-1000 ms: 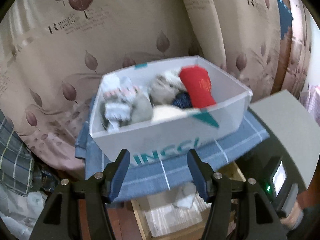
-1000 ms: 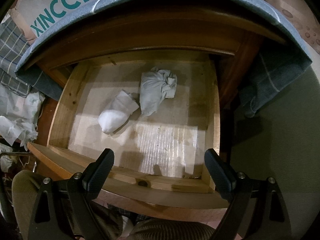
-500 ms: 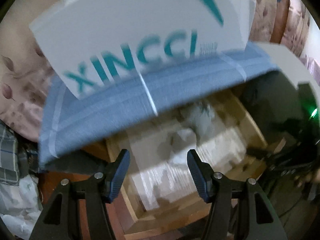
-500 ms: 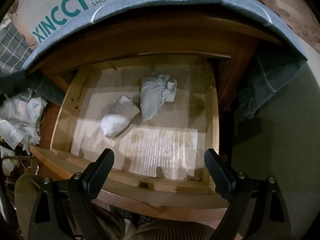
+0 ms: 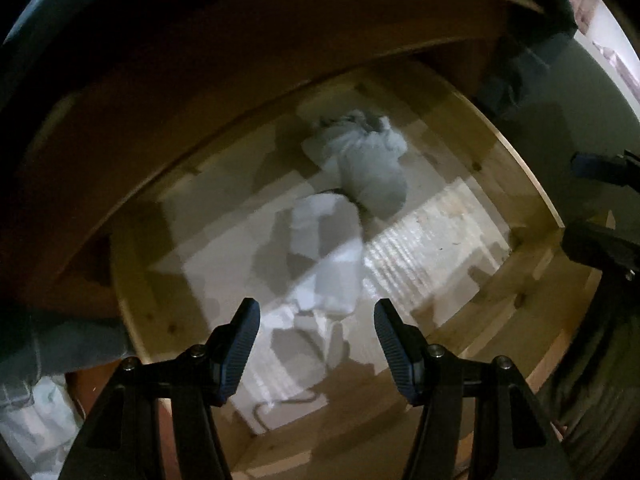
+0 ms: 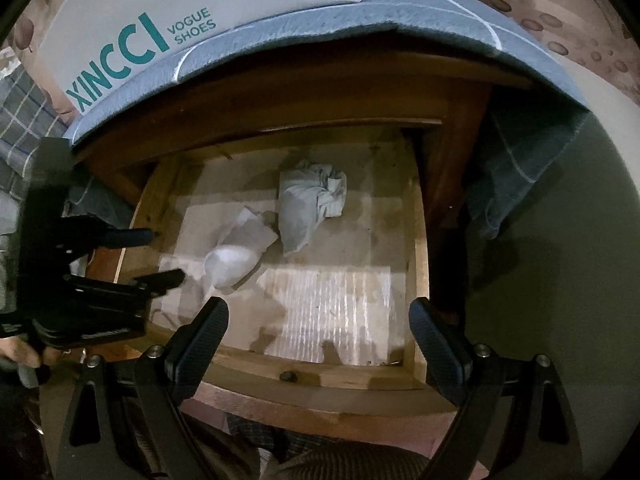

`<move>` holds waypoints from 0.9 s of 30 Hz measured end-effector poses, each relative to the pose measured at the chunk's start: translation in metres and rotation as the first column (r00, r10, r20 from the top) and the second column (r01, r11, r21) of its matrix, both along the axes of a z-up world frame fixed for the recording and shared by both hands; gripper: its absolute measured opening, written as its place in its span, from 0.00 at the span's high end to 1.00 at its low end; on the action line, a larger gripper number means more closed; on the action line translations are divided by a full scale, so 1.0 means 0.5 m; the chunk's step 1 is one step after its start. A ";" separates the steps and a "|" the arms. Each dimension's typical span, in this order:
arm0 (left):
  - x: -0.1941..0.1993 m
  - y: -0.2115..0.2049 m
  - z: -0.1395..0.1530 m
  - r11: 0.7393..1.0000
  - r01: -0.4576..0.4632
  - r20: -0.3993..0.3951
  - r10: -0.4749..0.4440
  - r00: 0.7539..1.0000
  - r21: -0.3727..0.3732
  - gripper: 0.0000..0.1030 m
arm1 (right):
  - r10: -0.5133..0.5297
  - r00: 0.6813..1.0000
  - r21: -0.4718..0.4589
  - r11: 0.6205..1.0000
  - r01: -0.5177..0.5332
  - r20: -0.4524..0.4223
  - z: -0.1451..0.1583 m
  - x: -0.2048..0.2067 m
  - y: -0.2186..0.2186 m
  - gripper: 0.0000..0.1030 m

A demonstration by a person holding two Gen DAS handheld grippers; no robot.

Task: Take underwear out of drawer
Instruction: 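Withdraw the left tool from the box and reach back into the drawer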

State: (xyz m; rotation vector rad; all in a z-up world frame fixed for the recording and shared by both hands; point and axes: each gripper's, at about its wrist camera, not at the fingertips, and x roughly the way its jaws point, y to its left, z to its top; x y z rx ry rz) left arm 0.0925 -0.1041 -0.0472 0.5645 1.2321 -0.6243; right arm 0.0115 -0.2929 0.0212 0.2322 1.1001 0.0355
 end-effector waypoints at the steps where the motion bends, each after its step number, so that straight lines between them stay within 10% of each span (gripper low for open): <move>1: 0.004 -0.006 -0.004 1.000 0.006 -0.015 -0.006 1.000 0.002 0.41 | -0.002 1.000 0.004 1.000 0.002 0.003 0.000 -0.001 0.000 0.13; 27: 0.071 -0.096 -0.127 0.981 0.136 -0.131 -0.118 0.984 0.141 0.41 | 0.001 1.000 0.090 0.996 -0.002 0.010 -0.001 -0.001 -0.010 0.13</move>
